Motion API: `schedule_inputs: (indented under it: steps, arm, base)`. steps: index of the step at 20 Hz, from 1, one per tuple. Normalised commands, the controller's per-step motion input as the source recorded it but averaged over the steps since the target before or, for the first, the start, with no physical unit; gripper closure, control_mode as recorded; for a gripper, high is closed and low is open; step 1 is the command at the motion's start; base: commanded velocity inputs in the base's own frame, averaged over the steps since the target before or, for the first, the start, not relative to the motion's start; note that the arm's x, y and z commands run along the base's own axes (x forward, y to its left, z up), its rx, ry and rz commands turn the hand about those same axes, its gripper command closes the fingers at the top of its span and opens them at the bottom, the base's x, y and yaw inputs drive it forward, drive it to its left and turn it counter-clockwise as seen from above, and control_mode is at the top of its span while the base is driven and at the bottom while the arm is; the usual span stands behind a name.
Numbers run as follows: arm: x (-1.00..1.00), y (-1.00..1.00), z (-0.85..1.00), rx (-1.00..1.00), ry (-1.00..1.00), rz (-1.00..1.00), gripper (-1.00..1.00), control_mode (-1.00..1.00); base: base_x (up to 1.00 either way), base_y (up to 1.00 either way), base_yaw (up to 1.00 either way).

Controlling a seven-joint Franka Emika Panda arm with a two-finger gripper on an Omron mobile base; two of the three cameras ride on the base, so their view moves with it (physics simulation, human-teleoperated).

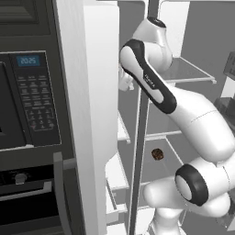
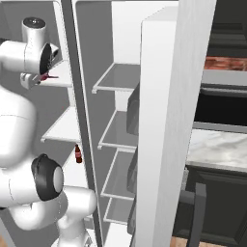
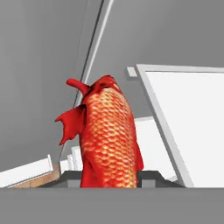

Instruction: There's a fish in the fridge that needs to be moved to the freezer for freezing. Pick up the fish from the fridge, place it on any shelf in the freezer, and close the fridge and freezer doors when done.

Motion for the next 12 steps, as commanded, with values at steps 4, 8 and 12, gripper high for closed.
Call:
schedule_inputs:
  steps: [4,8,12]
  arm:
    - [0.46,0.00,0.00,-0.05,0.09,0.07,1.00,-1.00]
    - [0.33,0.06,-0.01,-0.11,0.00,0.13,1.00,-1.00]
    - [0.35,0.25,-0.02,-0.15,0.00,0.12,1.00,-1.00]
  base:
    - [0.00,0.00,0.00]
    - [0.00,0.00,0.00]
    - [0.00,0.00,0.00]
